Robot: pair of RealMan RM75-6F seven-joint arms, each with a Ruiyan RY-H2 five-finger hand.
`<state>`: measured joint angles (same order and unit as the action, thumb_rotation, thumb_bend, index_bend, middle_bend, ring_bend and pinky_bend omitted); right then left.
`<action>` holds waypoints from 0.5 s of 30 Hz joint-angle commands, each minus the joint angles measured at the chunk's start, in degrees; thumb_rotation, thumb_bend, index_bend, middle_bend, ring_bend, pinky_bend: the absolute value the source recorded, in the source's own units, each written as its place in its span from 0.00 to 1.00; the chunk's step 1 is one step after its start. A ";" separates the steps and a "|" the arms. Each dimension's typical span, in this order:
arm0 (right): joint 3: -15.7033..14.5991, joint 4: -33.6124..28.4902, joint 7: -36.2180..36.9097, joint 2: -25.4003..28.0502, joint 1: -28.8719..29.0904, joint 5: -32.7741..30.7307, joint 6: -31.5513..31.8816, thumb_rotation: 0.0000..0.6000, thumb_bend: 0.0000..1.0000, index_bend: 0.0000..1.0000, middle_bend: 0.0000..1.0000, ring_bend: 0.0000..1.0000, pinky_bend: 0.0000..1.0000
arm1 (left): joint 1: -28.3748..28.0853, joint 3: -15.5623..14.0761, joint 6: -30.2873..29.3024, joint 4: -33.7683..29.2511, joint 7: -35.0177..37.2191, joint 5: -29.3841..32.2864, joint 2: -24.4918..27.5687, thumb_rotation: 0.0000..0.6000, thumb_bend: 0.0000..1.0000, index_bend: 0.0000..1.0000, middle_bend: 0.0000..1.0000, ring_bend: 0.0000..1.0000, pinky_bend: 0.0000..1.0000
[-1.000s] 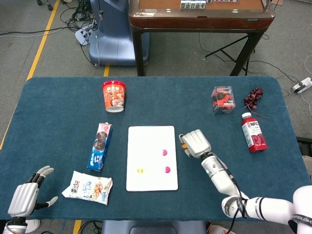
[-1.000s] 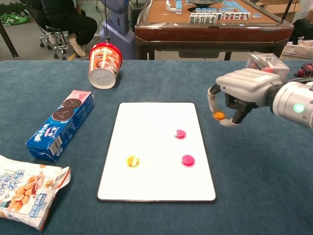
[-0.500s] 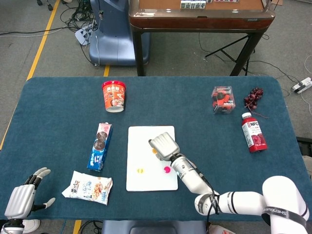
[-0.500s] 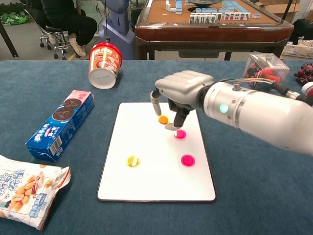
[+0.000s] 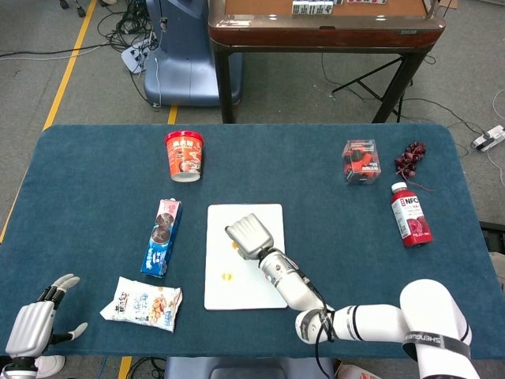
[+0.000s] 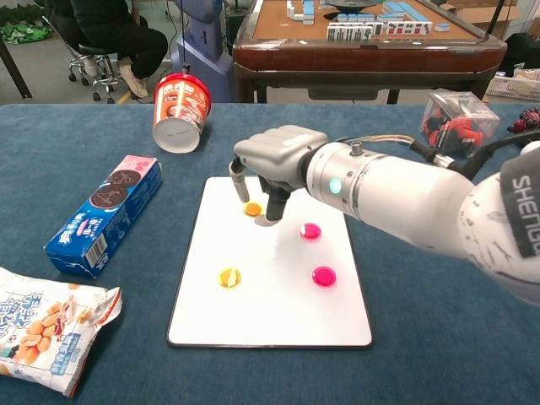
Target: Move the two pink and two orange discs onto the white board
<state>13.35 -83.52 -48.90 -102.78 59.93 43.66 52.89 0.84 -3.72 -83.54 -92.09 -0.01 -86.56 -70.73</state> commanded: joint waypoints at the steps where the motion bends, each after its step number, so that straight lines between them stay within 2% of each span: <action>1: -0.06 0.65 0.04 -0.36 0.60 -0.57 -0.08 1.00 0.26 0.51 1.00 1.00 1.00 | 0.04 -0.05 -0.03 0.08 0.02 -0.11 -0.07 1.00 0.09 0.22 0.16 0.21 0.61; 9: 0.00 3.29 0.92 -2.00 2.43 -2.02 -1.09 1.00 0.25 0.51 1.00 1.00 1.00 | 0.18 -0.06 0.00 0.25 0.19 -0.04 -0.13 1.00 0.09 0.22 0.16 0.21 0.61; 12: -0.07 4.11 1.41 -2.56 2.86 -2.10 -1.34 1.00 0.22 0.51 1.00 1.00 1.00 | 0.26 -0.12 -0.03 0.33 0.28 -0.06 -0.01 1.00 0.09 0.22 0.16 0.21 0.61; 15: -0.20 4.69 1.95 -2.93 3.17 -1.97 -1.40 1.00 0.16 0.46 1.00 1.00 1.00 | 0.37 -0.17 -0.03 0.42 0.51 0.03 0.10 1.00 0.09 0.22 0.16 0.21 0.61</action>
<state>13.19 -78.92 -47.04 -105.63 63.02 41.65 51.51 1.20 -3.88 -83.57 -91.66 0.50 -86.53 -70.64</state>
